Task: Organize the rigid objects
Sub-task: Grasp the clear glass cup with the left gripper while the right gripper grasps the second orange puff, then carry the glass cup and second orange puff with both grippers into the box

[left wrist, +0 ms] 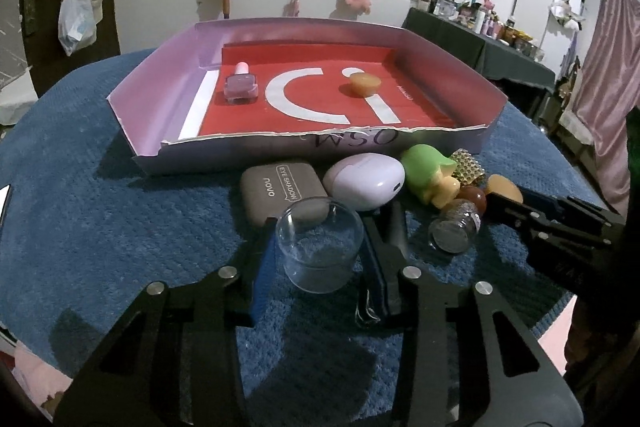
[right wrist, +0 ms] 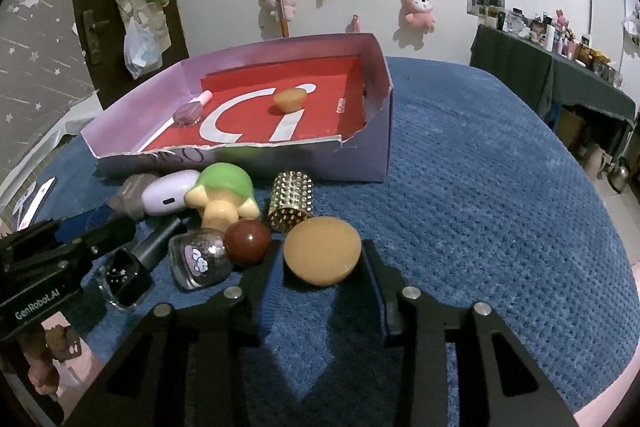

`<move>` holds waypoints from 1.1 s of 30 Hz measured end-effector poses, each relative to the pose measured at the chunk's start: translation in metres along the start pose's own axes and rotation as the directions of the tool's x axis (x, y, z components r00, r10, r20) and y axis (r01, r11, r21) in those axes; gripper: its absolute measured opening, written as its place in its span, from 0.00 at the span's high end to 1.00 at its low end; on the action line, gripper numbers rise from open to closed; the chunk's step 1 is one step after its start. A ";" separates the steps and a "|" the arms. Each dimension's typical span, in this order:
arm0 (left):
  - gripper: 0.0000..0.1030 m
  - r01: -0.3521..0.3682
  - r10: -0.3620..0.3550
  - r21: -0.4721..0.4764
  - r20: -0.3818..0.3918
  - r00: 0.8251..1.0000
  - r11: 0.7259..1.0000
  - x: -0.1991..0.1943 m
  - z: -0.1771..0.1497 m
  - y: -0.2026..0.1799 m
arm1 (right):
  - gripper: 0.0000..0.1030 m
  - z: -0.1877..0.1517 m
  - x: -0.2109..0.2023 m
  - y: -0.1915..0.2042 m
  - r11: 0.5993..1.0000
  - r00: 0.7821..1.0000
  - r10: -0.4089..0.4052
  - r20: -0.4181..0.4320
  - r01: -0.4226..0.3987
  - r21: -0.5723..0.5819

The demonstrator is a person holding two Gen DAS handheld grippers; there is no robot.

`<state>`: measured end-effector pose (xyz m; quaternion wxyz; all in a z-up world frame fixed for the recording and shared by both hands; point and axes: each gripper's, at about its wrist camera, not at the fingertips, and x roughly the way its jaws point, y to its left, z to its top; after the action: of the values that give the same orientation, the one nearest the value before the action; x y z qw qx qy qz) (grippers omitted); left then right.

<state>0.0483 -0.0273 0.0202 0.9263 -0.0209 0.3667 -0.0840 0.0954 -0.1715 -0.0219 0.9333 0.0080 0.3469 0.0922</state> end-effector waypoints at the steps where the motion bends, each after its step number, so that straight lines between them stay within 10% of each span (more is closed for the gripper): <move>1: 0.64 0.001 -0.001 0.000 0.005 1.000 1.000 -0.001 0.000 0.000 | 0.61 0.001 -0.002 0.000 1.000 1.000 0.001 0.006 -0.001 0.001; 33: 0.64 -0.016 0.012 0.025 0.169 0.986 1.000 -0.042 0.050 0.017 | 0.61 0.055 -0.029 0.042 0.981 0.980 0.182 0.079 -0.176 -0.078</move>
<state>0.0544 -0.0048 0.0833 0.9547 -0.0134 0.2861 -0.0803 0.1026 -0.1332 0.0423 0.9350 0.0100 0.3008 0.1876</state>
